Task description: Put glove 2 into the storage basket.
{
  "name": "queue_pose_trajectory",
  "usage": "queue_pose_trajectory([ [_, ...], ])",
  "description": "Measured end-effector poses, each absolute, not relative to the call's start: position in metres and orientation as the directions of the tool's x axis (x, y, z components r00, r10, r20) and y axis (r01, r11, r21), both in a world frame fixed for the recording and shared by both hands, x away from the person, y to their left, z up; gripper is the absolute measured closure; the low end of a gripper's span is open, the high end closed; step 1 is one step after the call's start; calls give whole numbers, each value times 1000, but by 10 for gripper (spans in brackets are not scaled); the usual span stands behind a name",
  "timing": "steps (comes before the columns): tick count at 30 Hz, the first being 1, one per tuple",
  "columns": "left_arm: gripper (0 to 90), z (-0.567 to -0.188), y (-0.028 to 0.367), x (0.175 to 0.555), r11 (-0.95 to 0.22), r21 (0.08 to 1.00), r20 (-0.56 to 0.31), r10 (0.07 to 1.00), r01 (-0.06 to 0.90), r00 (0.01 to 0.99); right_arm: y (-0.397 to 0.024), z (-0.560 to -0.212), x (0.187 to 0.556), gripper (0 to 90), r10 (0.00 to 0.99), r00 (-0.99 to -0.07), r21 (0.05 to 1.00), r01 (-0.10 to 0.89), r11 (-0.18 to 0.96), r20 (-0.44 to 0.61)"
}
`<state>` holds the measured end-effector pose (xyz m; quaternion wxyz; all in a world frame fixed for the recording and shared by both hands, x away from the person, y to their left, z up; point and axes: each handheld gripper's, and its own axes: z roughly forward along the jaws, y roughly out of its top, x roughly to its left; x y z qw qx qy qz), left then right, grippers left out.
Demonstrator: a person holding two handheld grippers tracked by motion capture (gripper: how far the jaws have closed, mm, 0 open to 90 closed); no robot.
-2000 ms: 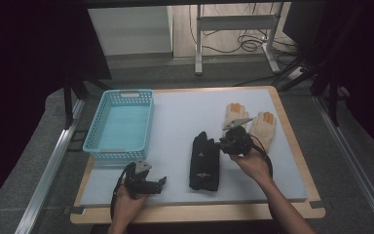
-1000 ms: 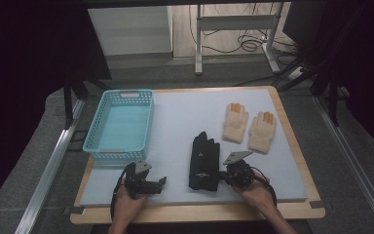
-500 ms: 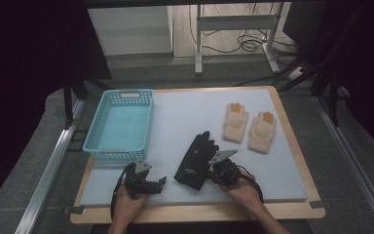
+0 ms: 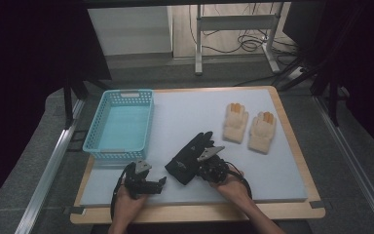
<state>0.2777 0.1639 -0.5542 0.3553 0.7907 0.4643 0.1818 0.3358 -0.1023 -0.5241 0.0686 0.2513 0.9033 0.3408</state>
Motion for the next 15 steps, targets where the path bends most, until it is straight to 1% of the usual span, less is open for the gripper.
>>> queue_pose_trajectory([
  [8,60,-554,164,278,-318,731,-41,863,604,504,-96,-524,339,874,498,-866,652,405,641,49],
  [12,59,-554,164,278,-318,731,-42,863,604,504,-100,-521,336,839,501,-864,658,402,636,43],
  [15,59,-554,164,278,-317,730,-42,863,605,504,-104,-518,334,795,503,-864,659,394,640,28],
])
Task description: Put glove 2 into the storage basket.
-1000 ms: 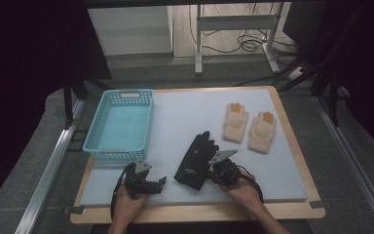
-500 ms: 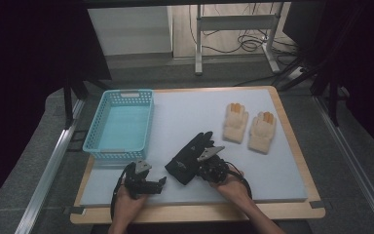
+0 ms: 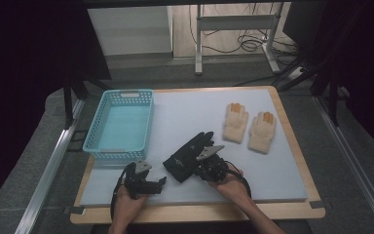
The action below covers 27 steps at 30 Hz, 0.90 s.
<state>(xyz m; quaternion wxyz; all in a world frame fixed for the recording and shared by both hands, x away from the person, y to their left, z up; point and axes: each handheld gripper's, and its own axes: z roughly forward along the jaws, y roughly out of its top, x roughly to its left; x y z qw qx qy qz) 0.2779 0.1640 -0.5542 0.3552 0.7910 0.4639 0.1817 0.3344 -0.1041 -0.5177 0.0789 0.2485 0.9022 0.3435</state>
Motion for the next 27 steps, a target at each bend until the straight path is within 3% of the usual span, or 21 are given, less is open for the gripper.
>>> queue_pose_trajectory([
  [14,56,-554,164,278,-315,730,-45,863,606,503,-157,-509,342,485,595,-803,660,432,614,-27],
  [27,56,-554,164,279,-313,729,-49,863,609,502,-215,-507,344,281,706,-701,671,474,570,-103],
])
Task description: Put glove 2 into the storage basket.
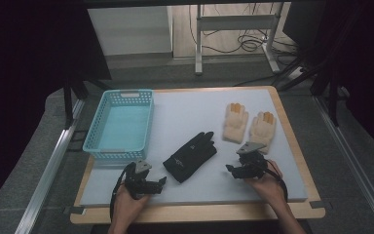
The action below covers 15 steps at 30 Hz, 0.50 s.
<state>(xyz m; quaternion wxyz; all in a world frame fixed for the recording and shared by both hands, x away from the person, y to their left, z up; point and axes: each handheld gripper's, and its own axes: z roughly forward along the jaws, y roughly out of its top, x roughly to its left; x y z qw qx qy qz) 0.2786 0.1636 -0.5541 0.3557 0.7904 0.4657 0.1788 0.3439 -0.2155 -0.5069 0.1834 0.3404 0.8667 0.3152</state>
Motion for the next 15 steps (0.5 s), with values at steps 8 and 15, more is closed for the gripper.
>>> queue_pose_trajectory([
  [8,6,-553,163,282,-350,708,-52,841,614,539,-248,-517,346,235,755,-648,679,513,525,-95],
  [15,17,-550,165,281,-373,702,-49,824,606,564,-262,-529,344,204,772,-634,723,513,463,-44],
])
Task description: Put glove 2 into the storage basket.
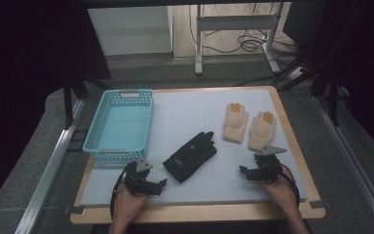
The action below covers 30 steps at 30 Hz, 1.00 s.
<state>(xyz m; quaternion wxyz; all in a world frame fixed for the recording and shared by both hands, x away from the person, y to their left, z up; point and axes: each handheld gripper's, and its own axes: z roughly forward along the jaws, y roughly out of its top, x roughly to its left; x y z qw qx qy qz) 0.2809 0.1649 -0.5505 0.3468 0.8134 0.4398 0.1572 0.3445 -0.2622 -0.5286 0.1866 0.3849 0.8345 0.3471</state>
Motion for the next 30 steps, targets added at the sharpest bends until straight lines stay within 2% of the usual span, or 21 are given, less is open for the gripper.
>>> queue_pose_trajectory([
  [15,7,-523,146,280,-421,723,-83,735,548,673,-263,-530,344,201,772,-634,730,507,458,-43],
  [22,1,-504,118,297,-460,720,-80,689,520,720,-263,-530,344,201,771,-635,731,507,457,-42],
  [30,0,-507,83,326,-509,695,-60,663,508,746,-263,-530,343,201,772,-635,732,506,456,-41],
])
